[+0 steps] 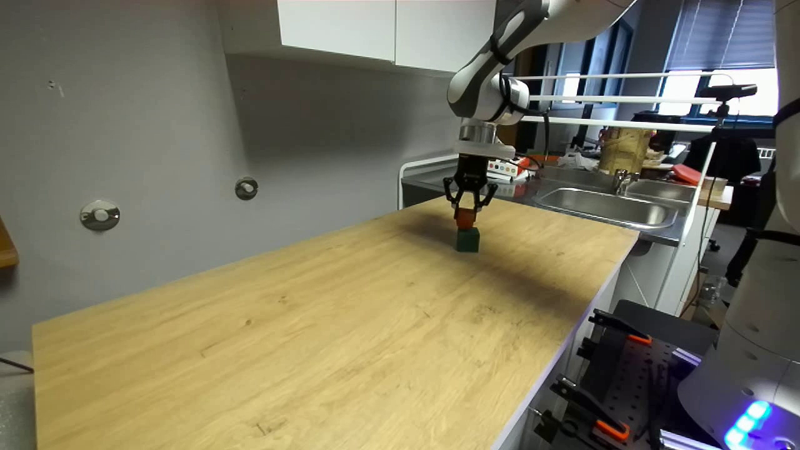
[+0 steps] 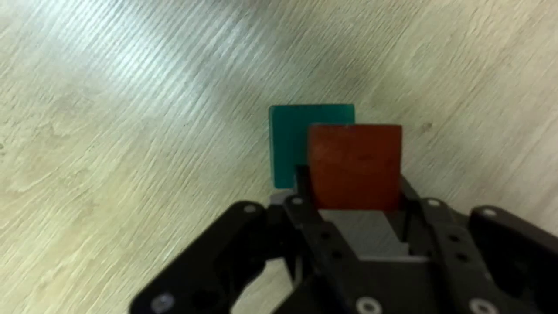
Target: Put the orange cube on the green cube
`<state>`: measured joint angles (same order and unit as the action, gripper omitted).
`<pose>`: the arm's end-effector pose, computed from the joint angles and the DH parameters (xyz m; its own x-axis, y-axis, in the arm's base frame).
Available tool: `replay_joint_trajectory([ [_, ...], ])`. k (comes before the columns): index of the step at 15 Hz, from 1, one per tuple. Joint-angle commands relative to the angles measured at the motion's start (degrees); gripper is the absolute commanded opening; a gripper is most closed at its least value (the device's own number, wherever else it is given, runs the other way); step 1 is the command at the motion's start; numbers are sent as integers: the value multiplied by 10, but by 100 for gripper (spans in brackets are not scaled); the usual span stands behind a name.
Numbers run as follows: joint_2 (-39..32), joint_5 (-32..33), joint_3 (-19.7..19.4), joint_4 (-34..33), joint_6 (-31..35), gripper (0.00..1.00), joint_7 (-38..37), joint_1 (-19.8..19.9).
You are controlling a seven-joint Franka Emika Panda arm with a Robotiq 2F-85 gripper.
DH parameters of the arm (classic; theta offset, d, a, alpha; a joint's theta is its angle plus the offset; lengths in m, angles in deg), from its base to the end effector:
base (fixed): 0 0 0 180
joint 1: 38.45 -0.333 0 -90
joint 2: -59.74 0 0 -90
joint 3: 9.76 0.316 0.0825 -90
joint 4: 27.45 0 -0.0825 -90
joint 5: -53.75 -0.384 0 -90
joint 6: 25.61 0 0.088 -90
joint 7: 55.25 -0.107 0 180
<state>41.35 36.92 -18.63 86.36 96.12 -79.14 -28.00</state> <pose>0.5584 -0.1793 0.2917 0.5896 -0.7714 -0.2394 -0.8036 -0.5900 -0.0781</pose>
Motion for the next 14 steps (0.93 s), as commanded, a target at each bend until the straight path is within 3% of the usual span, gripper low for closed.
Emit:
replay_joint_trajectory([
  [1, -5, -15, -5, -2, -23, 18, 14, 6],
  [5, -12, -15, -8, -5, -32, 18, 11, 8],
  [6, -12, -14, -9, -5, -34, 68, 9, 7],
  [8, -12, -15, -9, -4, -36, 73, 8, 6],
  [11, -11, -13, -8, -5, -47, 97, 10, 4],
  [14, -1, -8, -8, -2, -66, 100, 8, -1],
])
